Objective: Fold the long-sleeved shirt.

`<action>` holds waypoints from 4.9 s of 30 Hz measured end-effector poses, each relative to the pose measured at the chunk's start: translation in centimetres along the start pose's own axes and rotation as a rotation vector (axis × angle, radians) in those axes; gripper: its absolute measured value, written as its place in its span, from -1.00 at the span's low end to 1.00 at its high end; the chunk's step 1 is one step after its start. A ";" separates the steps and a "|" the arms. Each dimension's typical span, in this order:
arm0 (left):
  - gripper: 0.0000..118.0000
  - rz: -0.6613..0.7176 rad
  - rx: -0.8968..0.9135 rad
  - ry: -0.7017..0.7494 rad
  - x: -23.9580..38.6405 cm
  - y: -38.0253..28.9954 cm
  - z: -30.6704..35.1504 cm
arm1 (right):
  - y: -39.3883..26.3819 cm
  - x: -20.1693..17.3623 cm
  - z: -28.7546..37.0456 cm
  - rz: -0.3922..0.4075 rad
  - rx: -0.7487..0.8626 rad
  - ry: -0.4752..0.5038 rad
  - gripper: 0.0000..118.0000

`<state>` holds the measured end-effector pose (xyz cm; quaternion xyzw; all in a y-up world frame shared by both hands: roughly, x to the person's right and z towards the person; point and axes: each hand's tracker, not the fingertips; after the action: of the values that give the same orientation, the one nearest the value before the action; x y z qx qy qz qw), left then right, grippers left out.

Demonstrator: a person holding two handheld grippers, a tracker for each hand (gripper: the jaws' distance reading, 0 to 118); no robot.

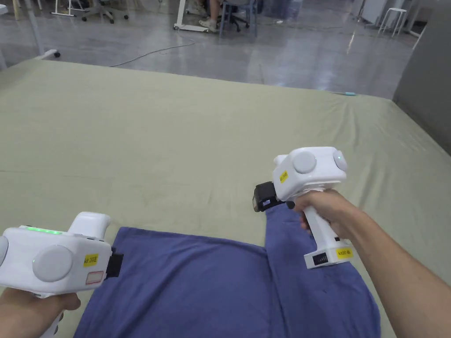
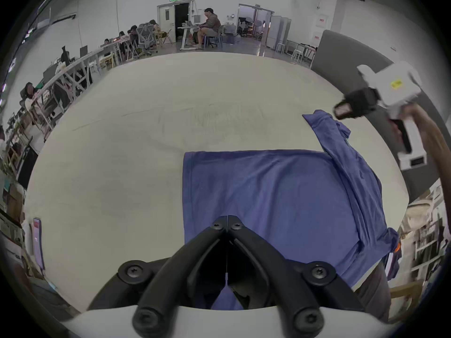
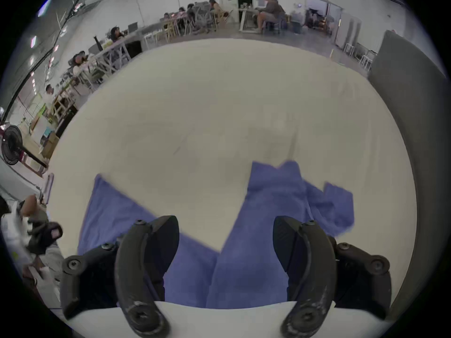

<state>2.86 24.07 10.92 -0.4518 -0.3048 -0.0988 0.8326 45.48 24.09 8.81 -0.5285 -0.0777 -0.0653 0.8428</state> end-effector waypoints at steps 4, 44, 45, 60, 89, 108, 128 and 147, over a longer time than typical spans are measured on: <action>-1.00 0.010 -0.019 0.006 -0.7 0.3 -1.7 | 2.0 0.5 -5.7 0.013 -0.060 -0.011 0.34; -1.00 0.018 0.092 -0.022 1.8 -4.2 8.2 | -32.9 -4.9 10.3 0.040 -0.157 0.099 -1.00; -1.00 0.016 0.092 -0.022 1.9 -4.3 8.4 | -33.1 -4.9 10.2 0.040 -0.154 0.102 -1.00; -1.00 -0.008 0.083 -0.017 3.4 -4.1 7.6 | -28.4 -0.1 17.8 -0.111 0.141 -0.086 -1.00; -1.00 -0.027 -0.238 0.175 1.2 10.1 -14.2 | -20.7 8.0 9.0 -0.190 -0.009 -0.080 -1.00; -1.00 0.005 -0.191 0.107 0.9 10.0 -10.8 | -13.8 13.0 -1.5 -0.315 -0.309 -0.120 0.18; -1.00 0.028 0.019 0.054 0.2 16.6 -0.9 | -5.0 10.9 14.2 -0.164 -0.022 -0.112 -1.00; -1.00 0.082 0.589 0.147 4.4 44.6 26.1 | 18.8 9.3 49.5 -0.143 0.648 -0.378 -1.00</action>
<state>15.09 71.24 -6.70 -0.1944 -0.2409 -0.0046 0.9509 55.16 76.62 15.35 -0.2305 -0.2852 0.0027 0.9303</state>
